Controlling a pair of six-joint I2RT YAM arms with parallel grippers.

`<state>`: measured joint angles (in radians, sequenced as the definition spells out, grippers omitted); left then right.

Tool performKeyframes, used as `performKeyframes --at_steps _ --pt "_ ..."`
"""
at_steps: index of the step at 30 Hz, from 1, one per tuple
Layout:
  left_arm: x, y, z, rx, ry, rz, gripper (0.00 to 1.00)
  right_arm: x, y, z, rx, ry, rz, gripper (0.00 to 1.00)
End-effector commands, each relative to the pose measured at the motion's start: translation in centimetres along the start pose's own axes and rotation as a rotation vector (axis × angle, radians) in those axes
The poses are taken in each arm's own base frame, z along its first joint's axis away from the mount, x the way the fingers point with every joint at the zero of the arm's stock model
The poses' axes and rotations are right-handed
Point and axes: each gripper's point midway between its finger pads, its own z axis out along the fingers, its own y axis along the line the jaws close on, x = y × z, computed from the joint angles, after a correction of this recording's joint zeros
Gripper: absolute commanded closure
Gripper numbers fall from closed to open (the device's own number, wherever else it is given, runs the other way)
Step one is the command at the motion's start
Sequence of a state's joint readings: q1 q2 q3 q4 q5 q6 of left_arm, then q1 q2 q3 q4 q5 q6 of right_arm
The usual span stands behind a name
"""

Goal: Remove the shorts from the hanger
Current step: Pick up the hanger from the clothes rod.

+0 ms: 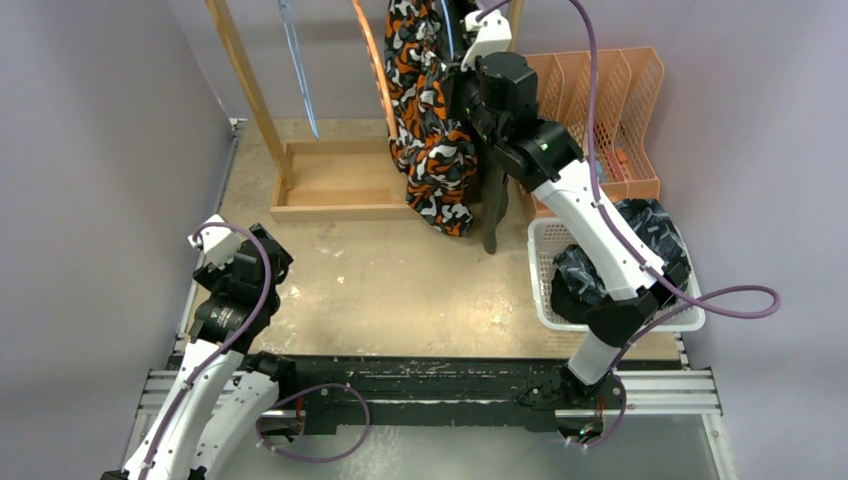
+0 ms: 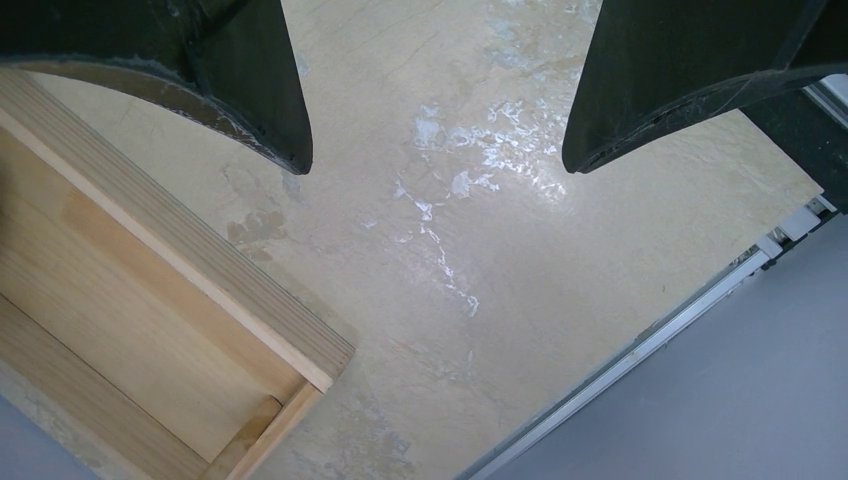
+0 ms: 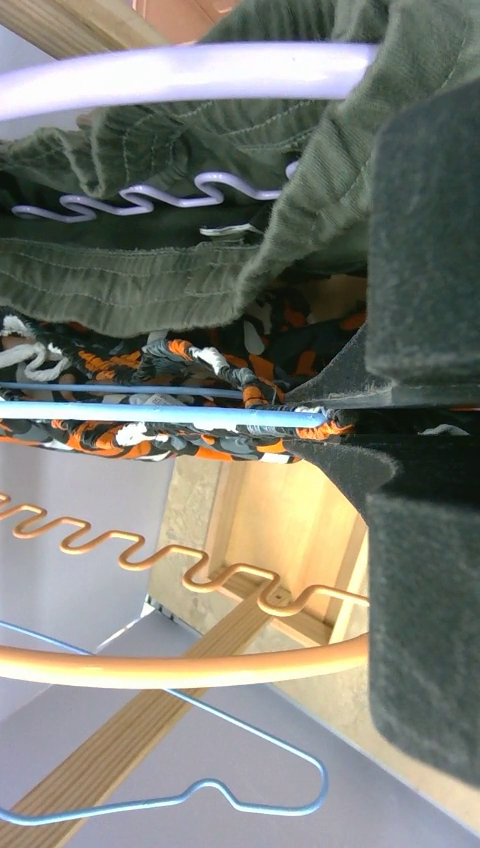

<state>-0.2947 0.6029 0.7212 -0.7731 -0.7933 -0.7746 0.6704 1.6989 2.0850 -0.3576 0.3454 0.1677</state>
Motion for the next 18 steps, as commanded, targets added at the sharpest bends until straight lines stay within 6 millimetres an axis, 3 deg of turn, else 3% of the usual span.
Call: performKeyframes --at_steps 1,13,18 --pt "-0.5 0.4 0.2 -0.032 -0.028 -0.022 0.03 -4.7 0.4 -2.0 -0.051 -0.136 0.075 1.00" --pt "-0.4 0.4 0.3 -0.043 -0.024 -0.016 0.01 2.1 0.2 -1.6 -0.043 0.077 0.054 1.00" --pt "-0.3 0.3 0.5 -0.043 -0.014 -0.004 0.00 1.2 1.8 -3.0 -0.170 0.053 0.019 1.00"
